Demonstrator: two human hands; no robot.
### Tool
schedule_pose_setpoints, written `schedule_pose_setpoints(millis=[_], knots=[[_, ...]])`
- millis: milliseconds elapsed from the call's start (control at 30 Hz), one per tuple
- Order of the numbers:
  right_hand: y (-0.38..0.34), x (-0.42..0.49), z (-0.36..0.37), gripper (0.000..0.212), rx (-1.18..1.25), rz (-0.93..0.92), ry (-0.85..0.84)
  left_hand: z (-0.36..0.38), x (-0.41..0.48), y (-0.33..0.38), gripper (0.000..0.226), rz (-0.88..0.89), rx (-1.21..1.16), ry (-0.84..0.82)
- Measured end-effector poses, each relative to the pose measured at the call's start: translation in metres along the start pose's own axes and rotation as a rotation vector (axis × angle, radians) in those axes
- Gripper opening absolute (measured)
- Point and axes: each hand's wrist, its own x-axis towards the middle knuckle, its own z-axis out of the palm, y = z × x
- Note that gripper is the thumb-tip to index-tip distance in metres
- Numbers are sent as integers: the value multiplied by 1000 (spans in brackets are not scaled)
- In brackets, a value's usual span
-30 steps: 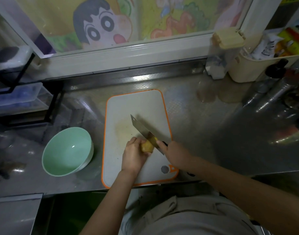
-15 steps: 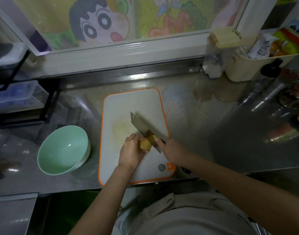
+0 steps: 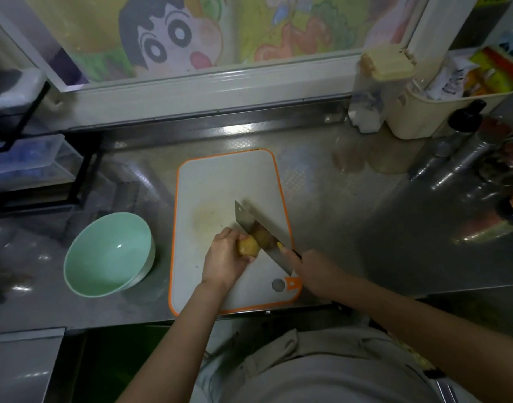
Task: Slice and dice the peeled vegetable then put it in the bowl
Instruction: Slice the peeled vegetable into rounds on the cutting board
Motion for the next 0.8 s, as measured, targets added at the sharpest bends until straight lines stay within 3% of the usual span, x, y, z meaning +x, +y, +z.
schedule_pose_setpoints(millis=[500, 667, 800], knots=[[-23, 26, 8, 47, -5, -62, 42, 4, -1, 3, 42, 46, 90, 0], [-23, 33, 11, 52, -9, -63, 38, 2, -1, 4, 43, 48, 81, -6], [-6, 19, 11, 72, -62, -78, 4, 1, 2, 0, 43, 12, 18, 3]])
